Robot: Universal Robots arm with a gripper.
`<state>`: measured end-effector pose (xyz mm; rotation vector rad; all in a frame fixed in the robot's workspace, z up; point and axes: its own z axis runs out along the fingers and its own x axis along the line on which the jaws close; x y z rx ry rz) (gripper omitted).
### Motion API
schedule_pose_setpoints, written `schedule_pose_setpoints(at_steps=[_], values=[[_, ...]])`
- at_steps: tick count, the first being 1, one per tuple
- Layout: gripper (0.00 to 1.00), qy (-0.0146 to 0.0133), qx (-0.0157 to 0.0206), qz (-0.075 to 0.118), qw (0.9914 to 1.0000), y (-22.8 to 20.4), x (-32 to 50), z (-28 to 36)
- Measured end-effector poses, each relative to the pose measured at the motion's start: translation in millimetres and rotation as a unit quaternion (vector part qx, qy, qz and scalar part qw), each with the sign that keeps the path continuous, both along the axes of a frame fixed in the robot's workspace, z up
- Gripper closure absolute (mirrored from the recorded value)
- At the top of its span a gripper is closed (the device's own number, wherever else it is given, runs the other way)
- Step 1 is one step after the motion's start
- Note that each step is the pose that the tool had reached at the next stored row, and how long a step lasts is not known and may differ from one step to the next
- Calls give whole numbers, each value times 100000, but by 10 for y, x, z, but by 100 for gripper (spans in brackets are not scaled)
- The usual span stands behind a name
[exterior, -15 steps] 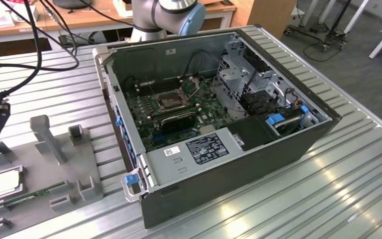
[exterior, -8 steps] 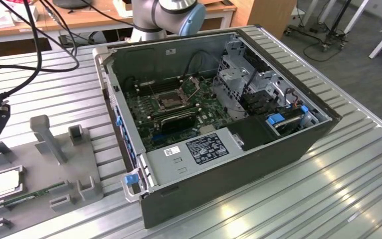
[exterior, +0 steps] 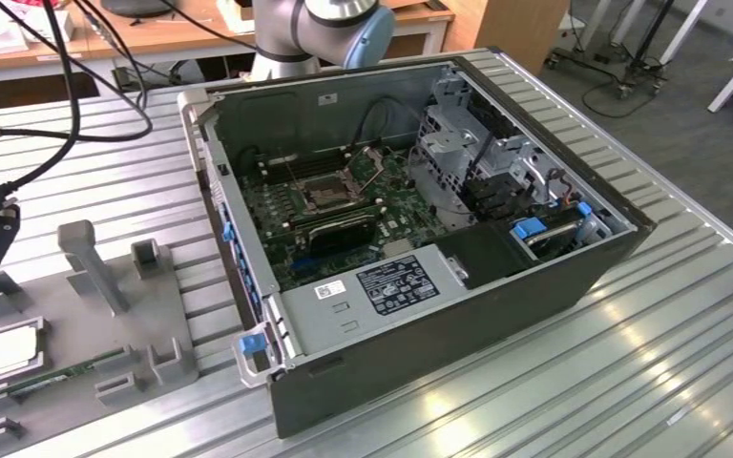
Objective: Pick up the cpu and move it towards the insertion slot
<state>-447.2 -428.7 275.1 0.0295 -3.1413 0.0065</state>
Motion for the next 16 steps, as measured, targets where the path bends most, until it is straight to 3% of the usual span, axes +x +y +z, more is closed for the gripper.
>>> schedule_pose_setpoints(at_steps=[6,16], values=[[89,-251,-3,41,100000,-46,-10,-19],[89,-1043,-1,145,99994,-80,-61,-86]])
